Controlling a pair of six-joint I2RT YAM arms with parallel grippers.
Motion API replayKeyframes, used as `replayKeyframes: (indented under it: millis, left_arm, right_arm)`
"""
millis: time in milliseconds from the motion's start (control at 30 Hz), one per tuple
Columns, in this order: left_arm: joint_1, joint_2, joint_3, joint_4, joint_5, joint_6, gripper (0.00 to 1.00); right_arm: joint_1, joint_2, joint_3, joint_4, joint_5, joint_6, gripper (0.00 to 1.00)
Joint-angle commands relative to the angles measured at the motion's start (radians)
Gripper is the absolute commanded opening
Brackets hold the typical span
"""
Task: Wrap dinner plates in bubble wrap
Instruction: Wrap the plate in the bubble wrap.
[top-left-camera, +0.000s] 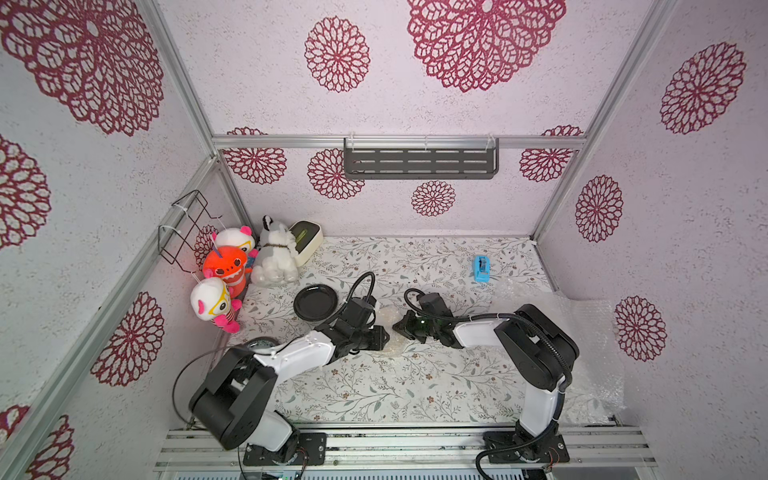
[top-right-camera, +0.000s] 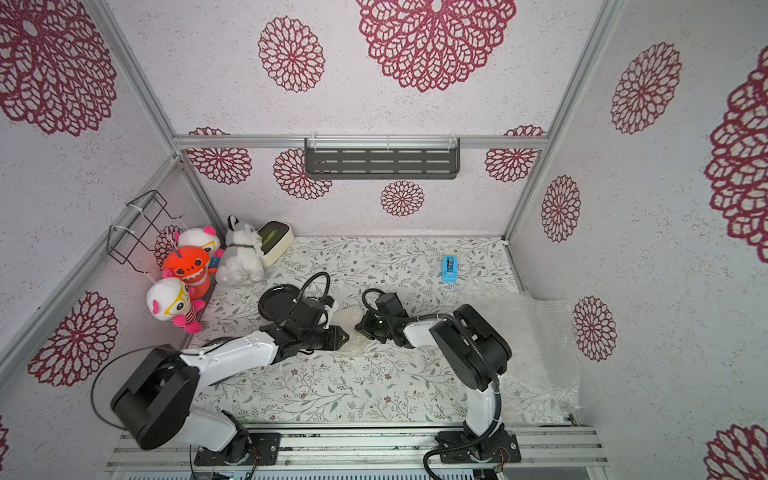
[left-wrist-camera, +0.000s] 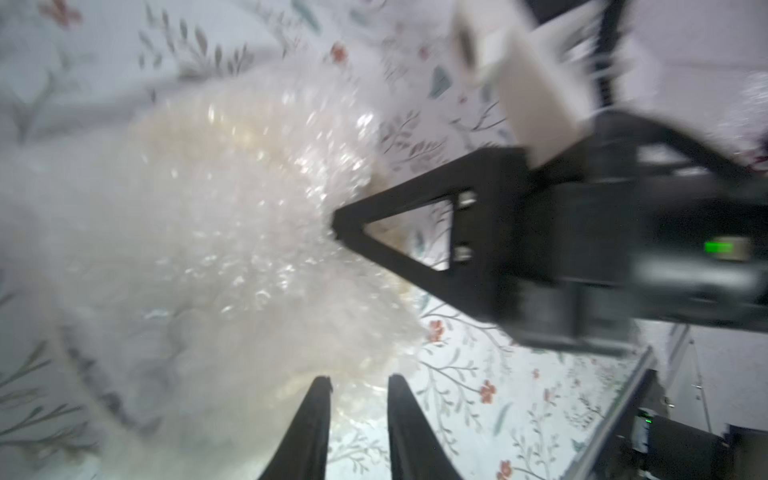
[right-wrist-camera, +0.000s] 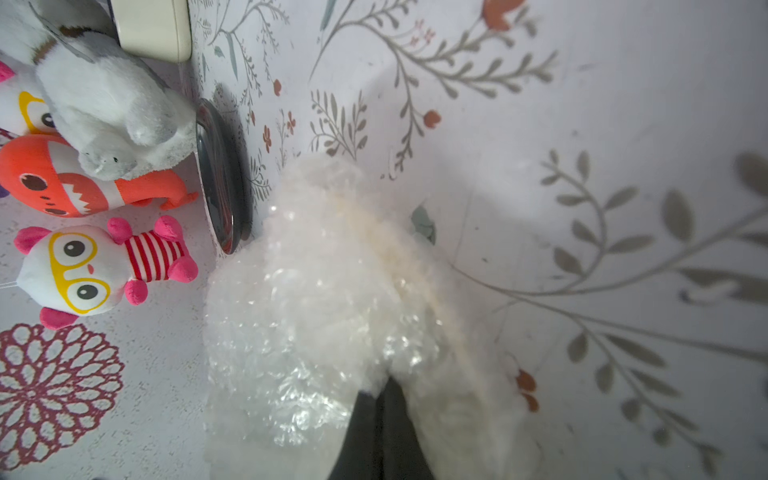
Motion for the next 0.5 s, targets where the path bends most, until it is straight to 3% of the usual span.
replayKeyframes:
  millis: [0, 133, 333, 467]
  left_arm:
    - [0.011, -0.065, 0.068, 0.024, 0.001, -0.075, 0.27]
    - [0.011, 0.075, 0.248, -0.281, -0.154, -0.128, 0.15]
    - [0.003, 0.282, 0.323, -0.362, -0.039, -0.149, 0.02]
    - [0.011, 0.317, 0.254, -0.316, -0.009, -0.159, 0.0]
  right_arm:
    - [0.005, 0.012, -0.009, -0.142, 0.023, -0.031, 0.0]
    - [0.008, 0.008, -0.007, -0.142, 0.036, -0.036, 0.0]
    - [0.01, -0.021, -0.009, -0.14, 0.072, -0.029, 0.0]
    - [0.01, -0.07, -0.019, -0.107, 0.122, -0.011, 0.0]
